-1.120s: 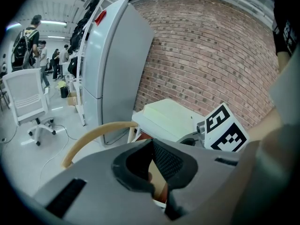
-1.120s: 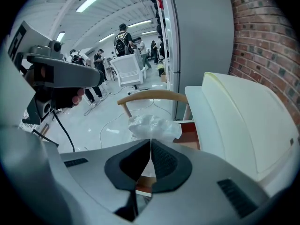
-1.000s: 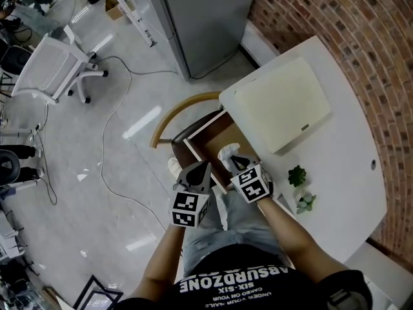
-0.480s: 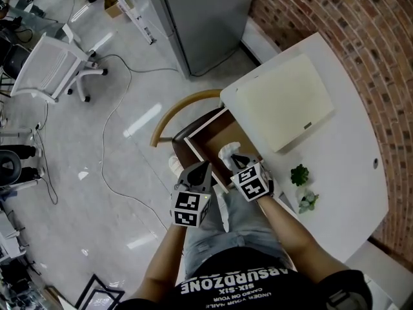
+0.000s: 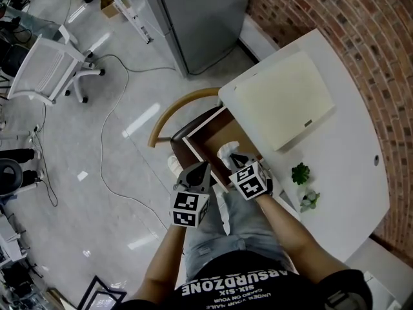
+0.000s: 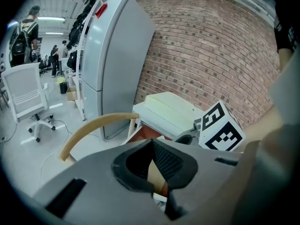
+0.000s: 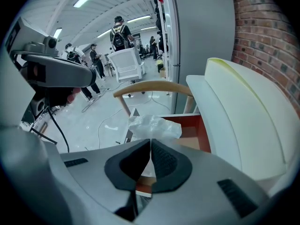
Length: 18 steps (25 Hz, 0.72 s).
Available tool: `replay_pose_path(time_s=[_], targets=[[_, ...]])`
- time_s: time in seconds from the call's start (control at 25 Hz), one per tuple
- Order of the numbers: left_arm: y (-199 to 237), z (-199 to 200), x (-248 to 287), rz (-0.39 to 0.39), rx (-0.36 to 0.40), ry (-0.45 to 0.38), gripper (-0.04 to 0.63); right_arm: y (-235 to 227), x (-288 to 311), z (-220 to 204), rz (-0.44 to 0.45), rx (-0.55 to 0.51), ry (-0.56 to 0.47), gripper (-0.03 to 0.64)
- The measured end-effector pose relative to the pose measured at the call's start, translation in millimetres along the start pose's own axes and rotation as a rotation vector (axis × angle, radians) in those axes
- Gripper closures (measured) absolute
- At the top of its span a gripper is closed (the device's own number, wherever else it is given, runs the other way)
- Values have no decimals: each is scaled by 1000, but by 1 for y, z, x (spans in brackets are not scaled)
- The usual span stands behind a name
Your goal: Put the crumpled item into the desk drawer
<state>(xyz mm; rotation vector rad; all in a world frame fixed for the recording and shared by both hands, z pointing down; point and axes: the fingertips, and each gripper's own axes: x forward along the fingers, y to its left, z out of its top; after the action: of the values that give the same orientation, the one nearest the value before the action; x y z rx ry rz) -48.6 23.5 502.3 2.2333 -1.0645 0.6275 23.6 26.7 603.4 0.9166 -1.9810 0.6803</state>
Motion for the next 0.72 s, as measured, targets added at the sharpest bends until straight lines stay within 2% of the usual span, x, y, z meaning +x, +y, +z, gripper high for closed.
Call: replay_pose_path(time_s=[0.72], targets=[[0, -14, 19, -24, -16, 24, 591, -7, 18, -15, 0, -9, 31, 611]])
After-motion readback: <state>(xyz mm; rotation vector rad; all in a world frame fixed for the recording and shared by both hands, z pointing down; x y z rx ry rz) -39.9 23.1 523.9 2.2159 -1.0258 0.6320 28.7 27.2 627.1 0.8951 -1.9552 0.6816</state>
